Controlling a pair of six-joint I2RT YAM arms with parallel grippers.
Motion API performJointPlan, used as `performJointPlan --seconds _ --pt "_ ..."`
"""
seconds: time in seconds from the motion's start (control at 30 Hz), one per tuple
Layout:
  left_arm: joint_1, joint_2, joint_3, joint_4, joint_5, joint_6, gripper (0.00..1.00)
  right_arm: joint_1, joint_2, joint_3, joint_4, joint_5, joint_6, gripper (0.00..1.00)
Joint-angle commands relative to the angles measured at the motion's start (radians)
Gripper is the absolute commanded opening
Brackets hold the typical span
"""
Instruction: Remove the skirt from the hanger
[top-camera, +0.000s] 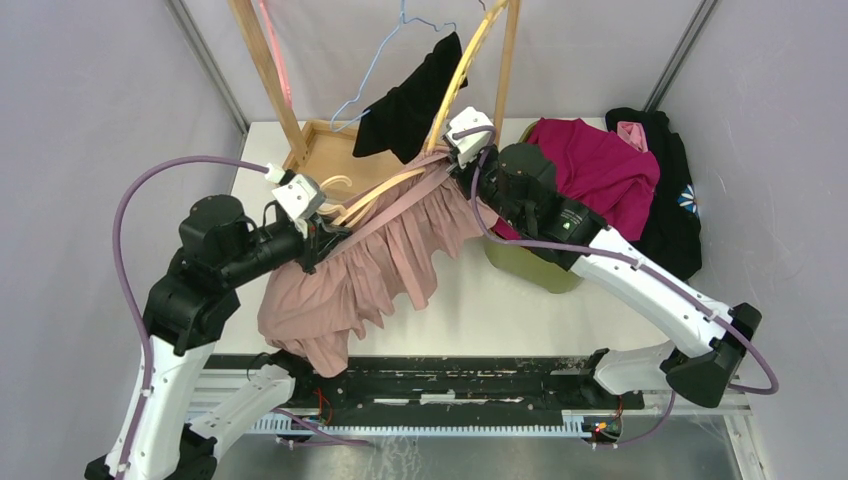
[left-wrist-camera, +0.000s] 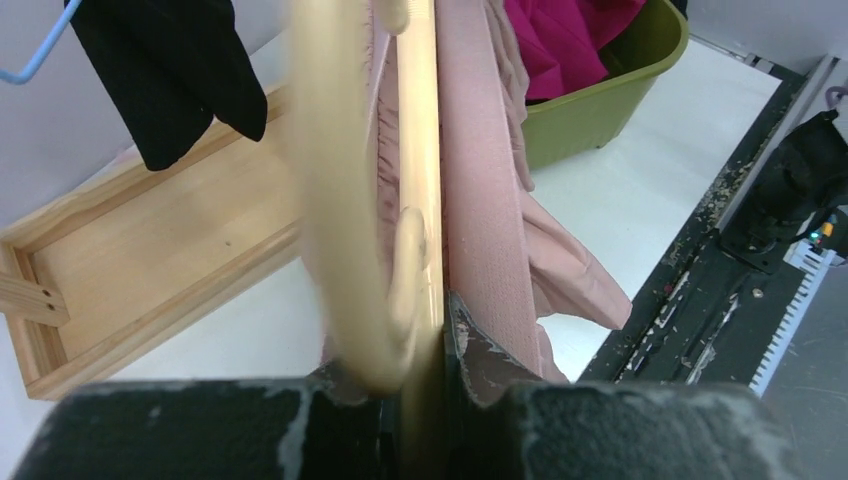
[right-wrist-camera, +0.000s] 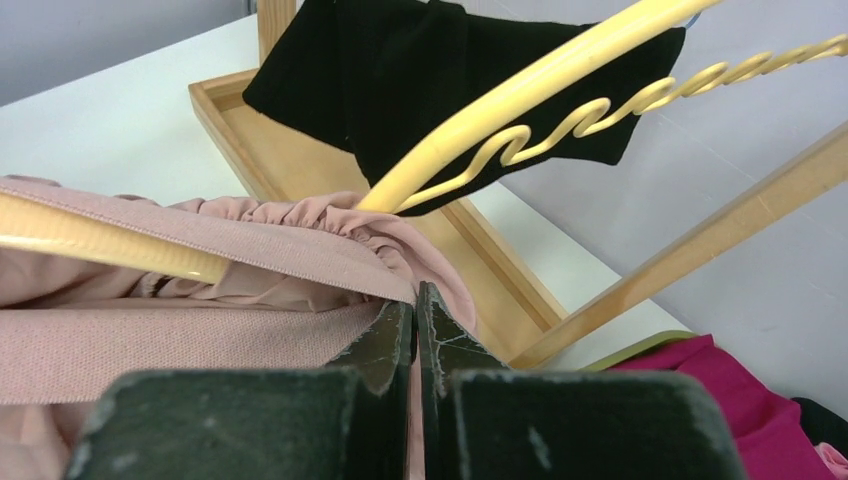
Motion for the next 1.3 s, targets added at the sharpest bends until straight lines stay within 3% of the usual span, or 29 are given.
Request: performJointPlan --seconds 0.0,0.23,0.67,0.87,1.07,1.27 --pt "0.002 -0.095 0.137 0.126 0.185 -0.037 0.03 -0.144 0.036 -0.041 -0.031 0.197 -0.043 0.01" --pt "0.003 -0.133 0.140 0.109 0.148 -0.041 0.03 -0.237 0.031 -0.058 -0.021 0.148 -0.020 0.01" --pt "0.003 -0.152 0.199 0.101 0.069 -0.022 0.03 -0.255 0.083 -0.089 0.006 0.126 -0.015 0.01" --pt "0.001 -0.221 0.167 0.219 0.001 -0.041 0.03 -0.256 0.115 -0.106 0.007 0.081 0.019 0.01" --pt "0.000 -0.214 0.185 0.188 -0.065 -0.021 0.03 -0.256 0.126 -0.124 0.019 0.132 -0.014 0.01" --pt "-0.002 -0.220 0.088 0.356 -0.105 -0.063 0.03 -0.251 0.073 -0.131 -0.017 -0.014 0.105 0.01"
